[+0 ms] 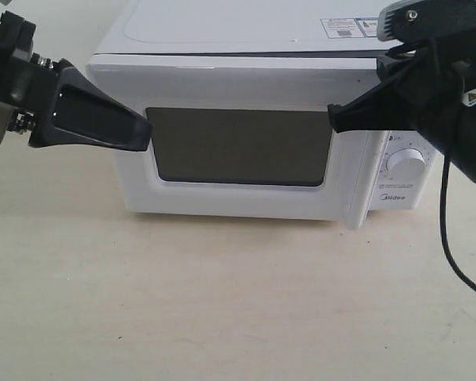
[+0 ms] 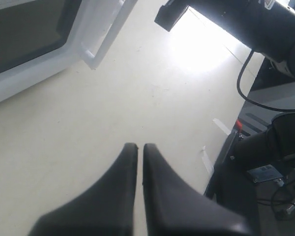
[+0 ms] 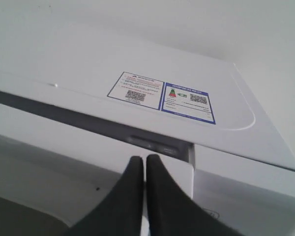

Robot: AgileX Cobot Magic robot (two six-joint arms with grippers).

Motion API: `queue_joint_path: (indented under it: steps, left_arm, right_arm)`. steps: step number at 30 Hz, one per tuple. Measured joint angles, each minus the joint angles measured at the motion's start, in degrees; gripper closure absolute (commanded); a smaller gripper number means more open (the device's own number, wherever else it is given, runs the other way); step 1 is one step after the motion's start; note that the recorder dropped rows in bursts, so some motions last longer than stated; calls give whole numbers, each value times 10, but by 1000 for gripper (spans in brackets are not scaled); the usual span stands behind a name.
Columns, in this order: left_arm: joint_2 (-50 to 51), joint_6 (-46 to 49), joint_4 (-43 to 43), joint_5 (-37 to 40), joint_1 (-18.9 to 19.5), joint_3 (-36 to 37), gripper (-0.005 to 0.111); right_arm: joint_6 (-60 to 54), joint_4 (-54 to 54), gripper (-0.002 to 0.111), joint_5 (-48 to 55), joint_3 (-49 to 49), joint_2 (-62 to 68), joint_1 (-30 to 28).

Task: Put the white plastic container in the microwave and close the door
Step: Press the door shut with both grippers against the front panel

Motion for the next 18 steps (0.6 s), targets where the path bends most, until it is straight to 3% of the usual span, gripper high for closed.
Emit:
queue_joint_path:
  steps: [18]
  left_arm:
    - [0,1,0,-5,0,0,102]
  right_arm:
    - [14,-10,108,-44,-1,47,0]
